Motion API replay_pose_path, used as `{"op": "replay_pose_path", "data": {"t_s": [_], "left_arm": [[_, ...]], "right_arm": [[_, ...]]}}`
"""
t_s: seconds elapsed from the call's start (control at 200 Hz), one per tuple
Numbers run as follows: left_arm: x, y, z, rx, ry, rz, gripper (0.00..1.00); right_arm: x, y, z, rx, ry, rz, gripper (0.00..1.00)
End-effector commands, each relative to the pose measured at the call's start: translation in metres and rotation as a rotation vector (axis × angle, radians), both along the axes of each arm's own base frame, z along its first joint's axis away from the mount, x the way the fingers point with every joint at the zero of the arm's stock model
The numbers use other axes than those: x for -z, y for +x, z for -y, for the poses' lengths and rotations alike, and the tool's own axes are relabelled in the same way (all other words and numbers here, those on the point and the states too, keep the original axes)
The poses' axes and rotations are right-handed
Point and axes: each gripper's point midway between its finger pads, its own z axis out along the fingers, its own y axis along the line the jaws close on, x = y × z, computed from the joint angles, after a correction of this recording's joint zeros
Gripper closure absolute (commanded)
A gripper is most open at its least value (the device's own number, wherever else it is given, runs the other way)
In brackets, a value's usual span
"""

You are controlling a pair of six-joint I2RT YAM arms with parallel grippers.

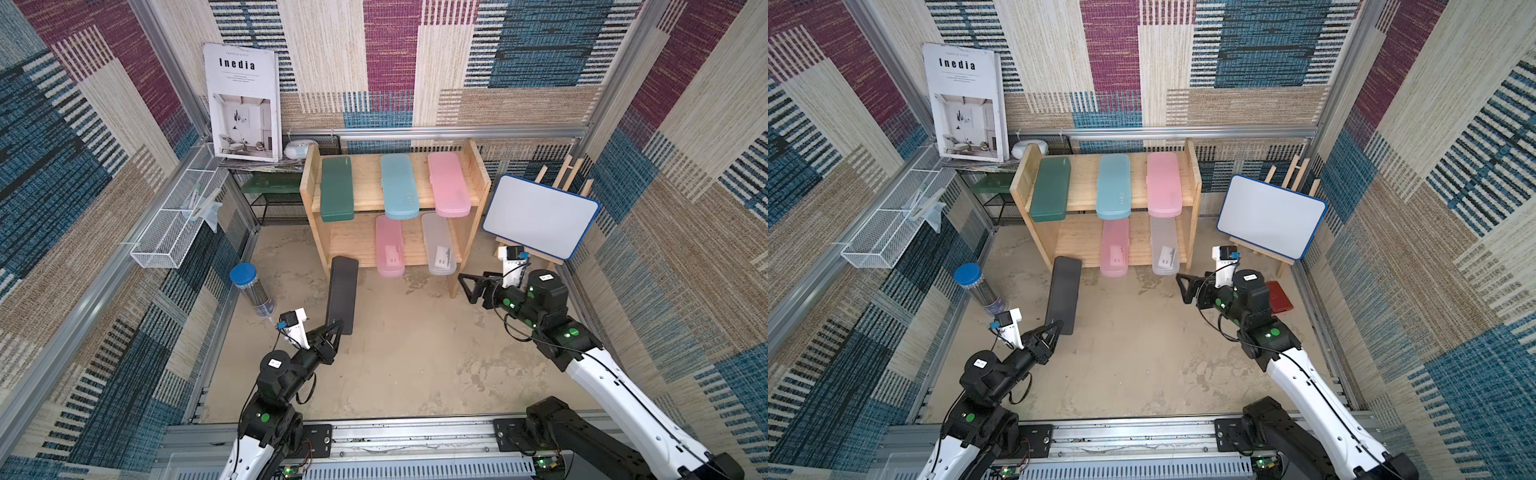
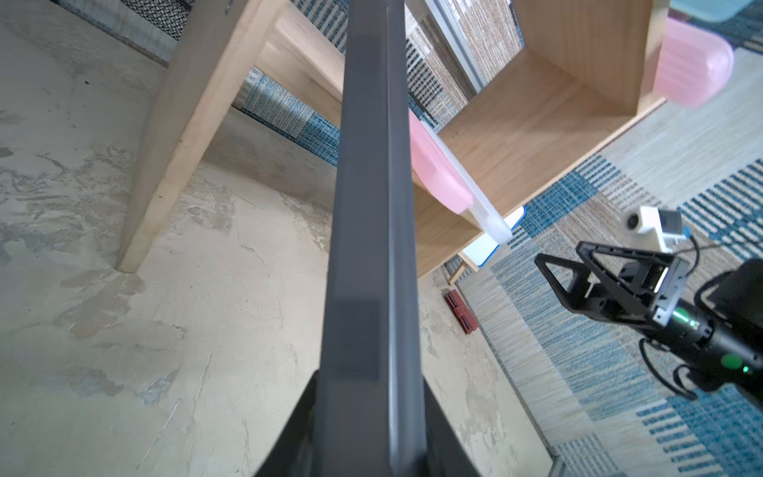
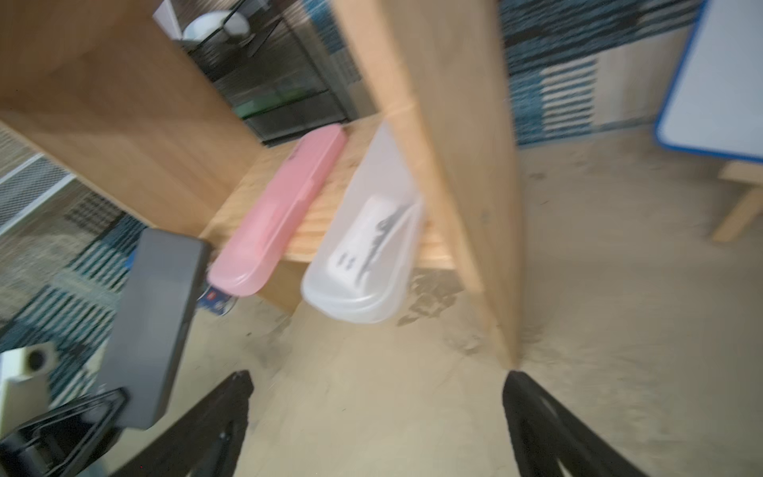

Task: Remove the pencil cases from the shelf
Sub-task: Pick up the pencil case from the shelf.

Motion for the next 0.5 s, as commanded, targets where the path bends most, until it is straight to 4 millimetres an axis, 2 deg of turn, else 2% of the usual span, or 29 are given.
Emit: {"op": "replay_pose_path", "data": {"t_s": [0.0, 0.14, 0.25, 0.386, 0.496], "left_arm": [[-0.001, -0.003, -0.004, -0.014, 0.118, 0.075, 0.89], [-0.012, -0.006, -0.002, 0.004, 0.17, 0.119, 0.89], [-0.021, -0.008, 0.001, 0.023, 0.183, 0.143, 0.89], [-0.027, -0.01, 0.003, 0.036, 0.175, 0.156, 0.89], [-0.03, -0.012, 0.003, 0.034, 0.161, 0.164, 0.89]], "right_arm": [[-0.017, -0.016, -0.051, -0.171, 0.176, -0.033, 0.01], [-0.032, -0.023, -0.097, -0.296, 0.269, -0.028, 0.01], [-0.032, -0.021, -0.131, -0.364, 0.265, -0.053, 0.01], [-0.037, -0.027, -0.178, -0.458, 0.281, -0.054, 0.01], [-0.032, -0.021, -0.209, -0.477, 0.253, -0.069, 0.01]]}}
